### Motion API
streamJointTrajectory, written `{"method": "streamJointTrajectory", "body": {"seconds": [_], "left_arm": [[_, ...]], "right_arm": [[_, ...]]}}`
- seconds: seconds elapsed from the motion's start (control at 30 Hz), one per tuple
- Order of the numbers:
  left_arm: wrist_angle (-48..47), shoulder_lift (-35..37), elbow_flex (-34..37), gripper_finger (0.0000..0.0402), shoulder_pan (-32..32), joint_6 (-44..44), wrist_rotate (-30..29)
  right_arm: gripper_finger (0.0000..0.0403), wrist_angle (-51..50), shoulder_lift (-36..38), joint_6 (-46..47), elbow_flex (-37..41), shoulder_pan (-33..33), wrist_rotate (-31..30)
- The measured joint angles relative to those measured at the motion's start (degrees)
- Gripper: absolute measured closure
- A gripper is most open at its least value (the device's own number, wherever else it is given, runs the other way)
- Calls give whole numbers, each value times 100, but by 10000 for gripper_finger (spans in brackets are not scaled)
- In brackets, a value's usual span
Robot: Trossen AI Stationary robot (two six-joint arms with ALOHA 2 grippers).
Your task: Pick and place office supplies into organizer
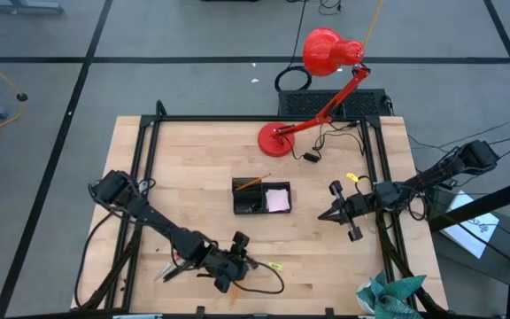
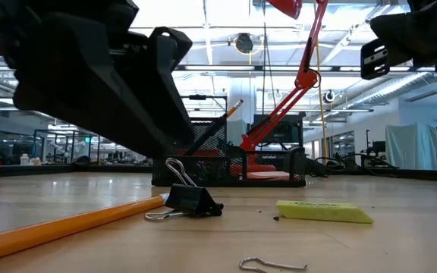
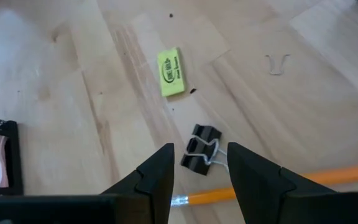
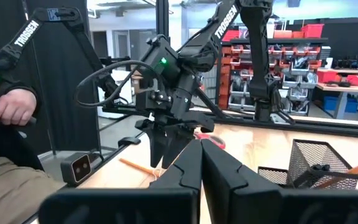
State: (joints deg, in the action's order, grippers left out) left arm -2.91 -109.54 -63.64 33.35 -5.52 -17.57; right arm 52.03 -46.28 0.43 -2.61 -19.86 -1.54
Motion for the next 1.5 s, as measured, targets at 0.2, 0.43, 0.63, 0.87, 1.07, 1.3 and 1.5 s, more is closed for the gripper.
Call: {"method": "streamJointTrajectory", "body": {"seconds": [0.2, 0.43, 0.63, 0.87, 1.07, 1.3, 1.5], "left_arm": [[6, 0, 0, 245, -71, -79, 132], [489, -382, 4, 245, -128, -214, 320], [563, -509, 7, 245, -188, -189, 242], [467, -508, 4, 250, -182, -77, 389], [461, -507, 2, 322, -167, 37, 458], [544, -480, -11, 390, -118, 162, 466], [534, -161, 11, 393, -3, 17, 251]], "right_arm": [[403, -2, 0, 0, 4, 0, -15], [403, -17, 0, -7, 7, -2, -119], [403, -68, 0, -2, 11, 0, -180], [403, -97, 0, -31, 11, 0, -179], [403, -142, -2, -42, 11, 0, -179], [403, -153, -2, -42, 15, 0, -179], [403, -173, 0, -9, 15, 0, -180]]}}
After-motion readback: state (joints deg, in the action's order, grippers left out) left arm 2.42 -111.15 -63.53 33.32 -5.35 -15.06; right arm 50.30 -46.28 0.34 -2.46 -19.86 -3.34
